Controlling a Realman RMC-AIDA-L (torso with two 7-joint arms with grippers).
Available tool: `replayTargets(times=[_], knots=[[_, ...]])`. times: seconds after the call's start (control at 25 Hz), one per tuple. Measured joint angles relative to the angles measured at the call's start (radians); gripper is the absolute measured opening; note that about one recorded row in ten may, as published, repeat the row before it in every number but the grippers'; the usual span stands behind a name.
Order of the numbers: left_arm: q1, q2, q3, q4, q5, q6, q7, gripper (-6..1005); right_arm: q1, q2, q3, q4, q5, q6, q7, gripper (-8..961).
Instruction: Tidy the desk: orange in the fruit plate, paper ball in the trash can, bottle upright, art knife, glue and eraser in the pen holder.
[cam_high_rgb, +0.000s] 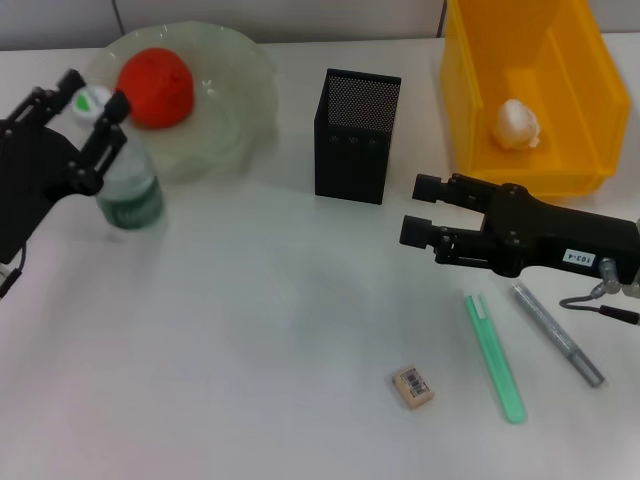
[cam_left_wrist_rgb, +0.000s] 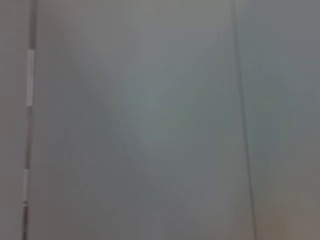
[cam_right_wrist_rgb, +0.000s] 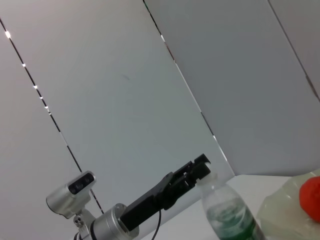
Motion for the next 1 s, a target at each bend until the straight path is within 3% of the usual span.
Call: replayTargets(times=[0.24,0.36,0.44,0.52,0.64,0.72,0.84,0.88,0.92,1.0], knots=[[0.014,0.005,-0.001,0.011,-0.010,0.032,-0.009,531,0.001,-0.001,0.003,-0.001,0.000,-0.003,0.000,852],[0.038,0.010,-0.001,0.051,-0.016,0.140,-0.071,765,0.003,-0.005,0.011,-0.016,0.001,-0.021,0.012,852],[0.071,0.014,0.000,0.119,-0.015,0.262,-0.160,797,0.000,-0.010,0.023,-0.026,0.002,-0.028,0.018,853],[0.097,0.024,0.011,0.175,-0.005,0.341,-0.236,830,-0.005,-0.016,0.051,-0.034,0.002,-0.030,0.021,853],[0.129,0.067,0.067,0.266,0.052,0.436,-0.365,846,-0.013,-0.023,0.095,-0.065,0.002,-0.043,0.040,853],[0.137,0.114,0.155,0.325,0.121,0.465,-0.450,846,-0.013,-0.032,0.108,-0.120,0.003,-0.058,0.108,853],[0.116,0.148,0.248,0.360,0.226,0.455,-0.532,846,0.003,-0.059,0.078,-0.286,-0.014,-0.086,0.302,853],[0.091,0.150,0.264,0.364,0.335,0.442,-0.561,846,0.016,-0.074,0.019,-0.426,-0.053,-0.099,0.464,853],[0.091,0.150,0.264,0.364,0.335,0.442,-0.561,846,0.016,-0.074,0.019,-0.426,-0.053,-0.099,0.464,853],[0.070,0.141,0.260,0.368,0.436,0.420,-0.573,846,0.026,-0.078,-0.049,-0.585,-0.124,-0.105,0.626,853]])
